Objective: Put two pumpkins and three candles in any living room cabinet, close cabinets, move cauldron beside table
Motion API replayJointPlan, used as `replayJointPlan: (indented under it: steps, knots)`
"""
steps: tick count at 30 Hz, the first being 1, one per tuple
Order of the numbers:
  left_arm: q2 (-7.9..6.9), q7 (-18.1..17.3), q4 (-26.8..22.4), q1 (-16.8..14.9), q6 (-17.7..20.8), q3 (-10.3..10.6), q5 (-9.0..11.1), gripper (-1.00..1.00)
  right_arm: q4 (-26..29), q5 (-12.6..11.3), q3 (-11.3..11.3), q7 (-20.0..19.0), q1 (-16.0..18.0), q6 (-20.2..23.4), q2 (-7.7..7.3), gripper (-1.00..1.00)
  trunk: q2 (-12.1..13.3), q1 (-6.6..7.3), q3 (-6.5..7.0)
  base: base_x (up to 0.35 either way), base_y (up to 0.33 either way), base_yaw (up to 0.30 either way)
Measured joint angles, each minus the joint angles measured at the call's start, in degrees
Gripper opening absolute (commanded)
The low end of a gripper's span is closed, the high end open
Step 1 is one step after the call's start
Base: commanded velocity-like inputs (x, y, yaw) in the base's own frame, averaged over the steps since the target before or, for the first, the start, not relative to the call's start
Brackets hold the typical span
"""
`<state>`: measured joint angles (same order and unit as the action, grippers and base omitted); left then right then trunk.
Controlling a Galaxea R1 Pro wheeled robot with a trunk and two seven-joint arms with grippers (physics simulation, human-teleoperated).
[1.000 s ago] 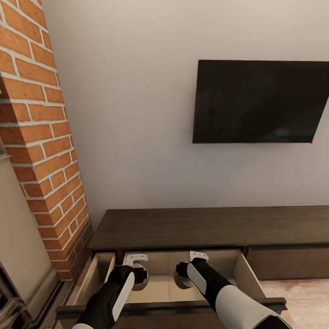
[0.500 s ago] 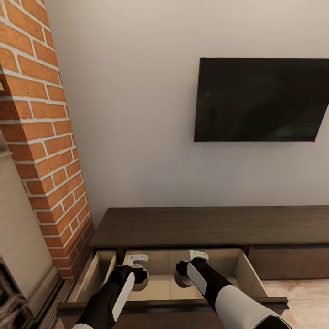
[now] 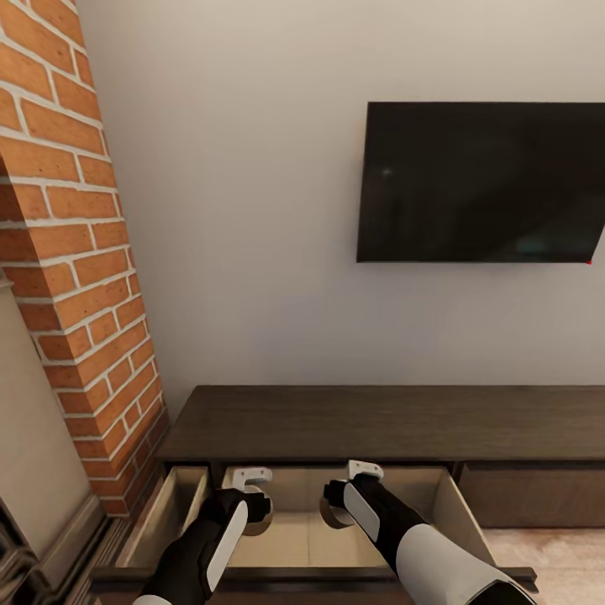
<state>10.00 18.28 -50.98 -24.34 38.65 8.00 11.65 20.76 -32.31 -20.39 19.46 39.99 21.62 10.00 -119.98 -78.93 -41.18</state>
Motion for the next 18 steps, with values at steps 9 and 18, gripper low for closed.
replayJointPlan:
  steps: [9, 18]
  knots:
    - [0.00, 0.0, 0.0, 0.0, -0.1, 0.0, 0.0, -1.00, -0.2, 0.1, 0.0, 0.0, 0.0, -1.5, 0.00, -1.00, 0.0, 0.00, 0.00, 0.069, -0.085, 0.000]
    - [0.00, 0.0, 0.0, 0.0, 0.0, 0.0, 0.0, -1.00, -0.4, -0.1, 0.0, -0.1, 0.0, -1.3, 0.00, -1.00, -2.0, -1.09, -0.90, 0.004, -0.005, 0.000]
